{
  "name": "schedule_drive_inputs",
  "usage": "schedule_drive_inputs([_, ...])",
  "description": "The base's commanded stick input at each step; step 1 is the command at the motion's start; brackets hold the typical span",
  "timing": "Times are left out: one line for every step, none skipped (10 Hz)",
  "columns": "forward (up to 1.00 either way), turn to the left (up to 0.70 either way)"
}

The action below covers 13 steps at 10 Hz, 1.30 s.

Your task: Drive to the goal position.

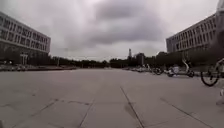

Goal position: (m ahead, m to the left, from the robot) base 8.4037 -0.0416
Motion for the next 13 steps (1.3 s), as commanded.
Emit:
schedule_drive_inputs([0.5, 0.0])
schedule_drive_inputs([0.5, 0.0])
schedule_drive_inputs([0.5, 0.0])
schedule_drive_inputs([0.5, 0.0])
schedule_drive_inputs([0.5, 0.0])
schedule_drive_inputs([0.5, 0.0])
schedule_drive_inputs([0.5, 0.0])
schedule_drive_inputs([0.5, 0.0])
schedule_drive_inputs([0.5, 0.0])
schedule_drive_inputs([0.5, 0.0])
schedule_drive_inputs([0.5, 0.0])
schedule_drive_inputs([0.5, 0.02])
schedule_drive_inputs([0.5, 0.22])
